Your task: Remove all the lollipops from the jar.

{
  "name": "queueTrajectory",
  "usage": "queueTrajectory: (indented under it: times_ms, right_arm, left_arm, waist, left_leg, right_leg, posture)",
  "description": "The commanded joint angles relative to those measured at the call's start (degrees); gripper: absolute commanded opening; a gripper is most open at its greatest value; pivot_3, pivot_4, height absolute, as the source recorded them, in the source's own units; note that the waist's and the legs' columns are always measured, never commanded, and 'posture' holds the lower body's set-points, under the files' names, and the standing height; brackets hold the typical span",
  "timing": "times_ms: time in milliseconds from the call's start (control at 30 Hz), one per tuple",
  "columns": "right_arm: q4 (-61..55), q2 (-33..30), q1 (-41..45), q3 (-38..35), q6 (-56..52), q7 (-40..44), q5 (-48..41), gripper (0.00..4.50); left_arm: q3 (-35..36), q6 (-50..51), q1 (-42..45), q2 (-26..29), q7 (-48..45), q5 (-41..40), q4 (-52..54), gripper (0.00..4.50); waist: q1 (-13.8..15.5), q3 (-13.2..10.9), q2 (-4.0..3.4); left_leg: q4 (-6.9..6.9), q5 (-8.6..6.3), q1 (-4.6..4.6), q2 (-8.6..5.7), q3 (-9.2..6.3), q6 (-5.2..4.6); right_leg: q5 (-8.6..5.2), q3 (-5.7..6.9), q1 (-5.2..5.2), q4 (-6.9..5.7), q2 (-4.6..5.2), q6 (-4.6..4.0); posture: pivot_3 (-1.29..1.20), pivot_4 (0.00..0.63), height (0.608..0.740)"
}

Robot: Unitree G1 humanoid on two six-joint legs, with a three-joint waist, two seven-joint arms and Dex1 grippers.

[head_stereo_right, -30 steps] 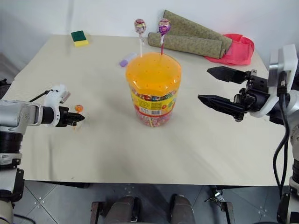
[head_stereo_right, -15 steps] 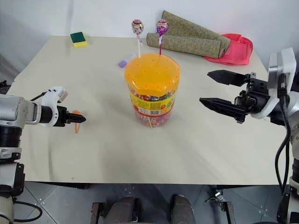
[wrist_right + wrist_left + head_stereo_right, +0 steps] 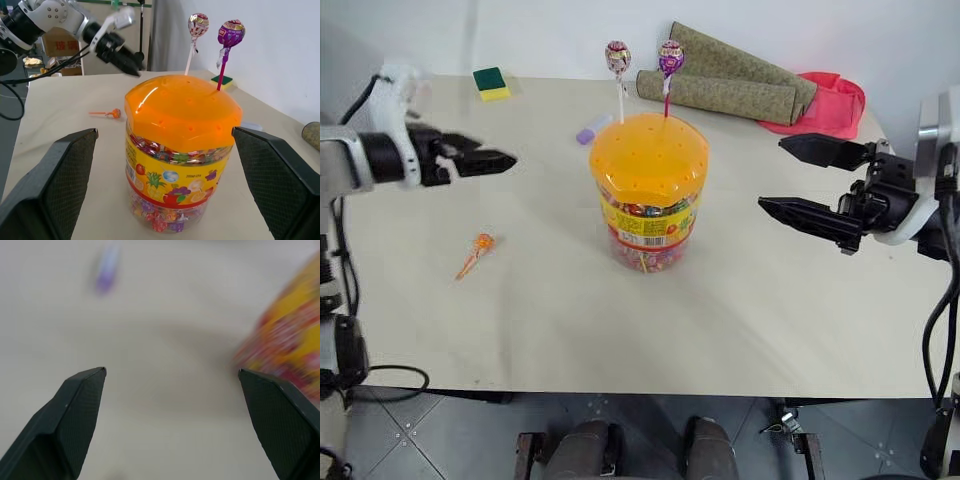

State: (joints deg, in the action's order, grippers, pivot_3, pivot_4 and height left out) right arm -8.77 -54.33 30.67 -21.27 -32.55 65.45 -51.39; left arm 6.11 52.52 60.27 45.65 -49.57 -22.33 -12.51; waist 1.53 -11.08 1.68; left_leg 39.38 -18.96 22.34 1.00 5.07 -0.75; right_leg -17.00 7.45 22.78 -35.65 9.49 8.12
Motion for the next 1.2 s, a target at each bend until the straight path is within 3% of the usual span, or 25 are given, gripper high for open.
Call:
queueTrajectory:
  times_ms: [33,233,467,700,1167,1200]
  right_arm:
    - [-0.97,-1.28,1.31,-2.84,0.54,-0.28,-0.49,4.5]
    - [-1.41,-1.58,1.14,-4.48,-0.19,-2.25,-0.61,4.5]
    - [-4.96,-1.43,-2.33,-8.24,-2.51,-5.37,-2.83,4.5]
    - [-8.18,-1.39,-5.5,-11.62,-3.47,-8.07,-4.12,4.5]
    - [-10.06,-1.6,-8.82,-14.58,-3.54,-10.22,-5.52,4.5]
    - [-10.11,-1.56,-8.85,-14.6,-3.51,-10.32,-5.58,4.5]
  left_arm:
    - [0.77,-15.1,2.23,-2.56,-10.19,-2.04,-4.26,4.49]
    - [-0.28,-29.0,10.55,-10.18,-23.11,-2.5,-21.17,4.49]
    - [-0.39,-40.11,19.97,-18.32,-25.96,0.4,-39.36,4.49]
    - [1.14,-44.83,24.38,-21.37,-25.77,2.0,-47.6,4.49]
    - [2.67,-46.59,28.3,-22.83,-25.54,4.36,-52.6,0.12]
    - [2.8,-46.51,28.55,-22.82,-25.44,4.41,-52.58,0.02]
  waist:
    - [-0.12,0.0,0.0]
    - [-0.15,0.0,0.0]
    - [-0.01,-0.01,0.02]
    - [-0.35,-0.01,0.01]
    - [-0.18,-0.01,0.02]
    - [-0.17,-0.01,0.02]
  left_leg:
    - [0.04,0.0,0.02,-0.01,0.02,0.0]
    - [0.03,-0.01,0.03,-0.01,0.05,-0.02]
    - [0.1,-0.03,0.09,-0.03,0.02,-0.06]
    - [0.07,-0.04,0.09,-0.02,0.03,-0.08]
    - [0.09,-0.05,0.11,-0.02,0.02,-0.09]
    - [0.09,-0.05,0.11,-0.02,0.01,-0.09]
  right_leg:
    - [0.0,0.0,0.0,0.0,0.0,0.0]
    - [0.0,0.03,0.01,0.01,-0.02,0.0]
    - [0.02,0.07,0.0,0.04,-0.01,0.05]
    - [0.03,0.08,0.01,0.04,-0.02,0.05]
    - [0.03,0.07,0.01,0.05,-0.02,0.06]
    - [0.03,0.07,0.01,0.05,-0.02,0.06]
  posture:
    - [0.0,0.15,0.74]
    - [0.0,0.15,0.74]
    - [0.0,0.15,0.74]
    - [0.0,0.15,0.74]
    - [0.0,0.15,0.74]
    - [0.0,0.15,0.74]
